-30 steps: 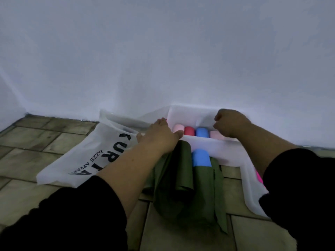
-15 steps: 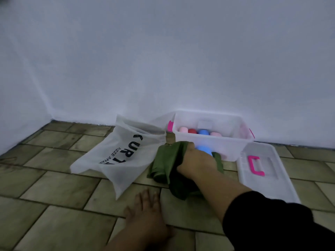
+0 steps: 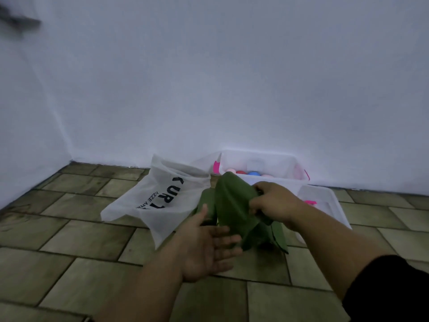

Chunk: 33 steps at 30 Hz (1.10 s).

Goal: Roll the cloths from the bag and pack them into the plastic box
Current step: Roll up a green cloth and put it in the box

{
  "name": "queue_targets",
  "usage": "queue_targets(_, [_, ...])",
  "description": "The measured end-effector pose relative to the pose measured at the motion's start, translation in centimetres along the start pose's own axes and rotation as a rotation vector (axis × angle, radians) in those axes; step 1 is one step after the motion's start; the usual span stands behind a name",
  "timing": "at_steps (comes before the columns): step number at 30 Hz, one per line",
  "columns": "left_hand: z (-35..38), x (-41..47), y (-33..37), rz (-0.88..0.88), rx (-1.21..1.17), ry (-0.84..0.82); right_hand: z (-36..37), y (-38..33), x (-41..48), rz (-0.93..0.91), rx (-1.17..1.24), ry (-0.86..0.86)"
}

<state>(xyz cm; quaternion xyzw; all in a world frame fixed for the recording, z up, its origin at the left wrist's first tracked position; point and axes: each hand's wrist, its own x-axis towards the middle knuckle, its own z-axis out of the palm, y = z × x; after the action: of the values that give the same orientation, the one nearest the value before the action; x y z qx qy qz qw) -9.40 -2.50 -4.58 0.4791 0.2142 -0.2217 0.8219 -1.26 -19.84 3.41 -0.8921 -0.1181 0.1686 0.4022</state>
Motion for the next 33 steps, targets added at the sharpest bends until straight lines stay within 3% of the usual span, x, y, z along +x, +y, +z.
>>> queue_targets(2, [0.7, 0.2, 1.7, -0.041, -0.072, -0.127, 0.4, 0.2, -1.6, -0.147, -0.148, -0.016])
queue_targets(5, [1.8, 0.4, 4.9, 0.013, 0.010, -0.182, 1.4, 1.6, -3.7, -0.426, -0.438, -0.008])
queue_targets(9, [4.3, 1.5, 7.5, 0.028, 0.352, -0.045, 3.4, 3.6, -5.2, -0.679, -0.725, 0.035])
queue_targets(12, [6.4, 2.3, 10.0, 0.233, 0.441, 0.028, 4.9, 4.5, -5.4, -0.738, -0.807, 0.106])
queue_targets(14, [7.0, 2.1, 11.8, 0.439, 0.373, 0.070, 5.3, 5.1, -5.4, -0.744, -0.817, 0.178])
queue_targets(17, [4.8, 2.6, 12.8, 0.538, 0.222, 0.168, 5.7, 6.5, -5.6, -0.684, -0.783, 0.240])
queue_targets(19, [2.3, 3.2, 12.3, 0.506, 0.219, 0.367, 6.6, 7.9, -5.8, -0.640, -0.816, 0.239])
queue_targets(21, [0.5, 3.3, 11.4, 0.474, 0.274, 0.685, 7.9, 9.6, -6.0, -0.589, -0.825, 0.214])
queue_targets(23, [0.2, 2.8, 9.7, 0.626, 0.318, 0.872, 9.0, 11.1, -6.2, -0.503, -0.777, 0.191])
queue_targets(25, [1.5, 1.6, 6.4, 0.984, 0.476, 0.861, 9.5, 12.1, -6.2, -0.429, -0.731, 0.181])
queue_targets(27, [3.2, 0.7, 1.7, 1.259, 0.753, 0.648, 9.7, 12.9, -6.0, -0.434, -0.687, 0.158])
queue_targets(29, [3.9, 1.0, -2.7, 1.170, 1.143, 0.494, 9.7, 13.4, -6.0, -0.381, -0.590, 0.067])
queue_targets(31, [3.2, 2.5, -5.2, 0.840, 1.389, 0.566, 9.9, 13.7, -6.0, -0.356, -0.525, 0.080])
queue_targets(33, [2.2, 3.7, -5.7, 0.500, 1.411, 0.652, 10.3, 13.8, -6.3, -0.332, -0.518, 0.075])
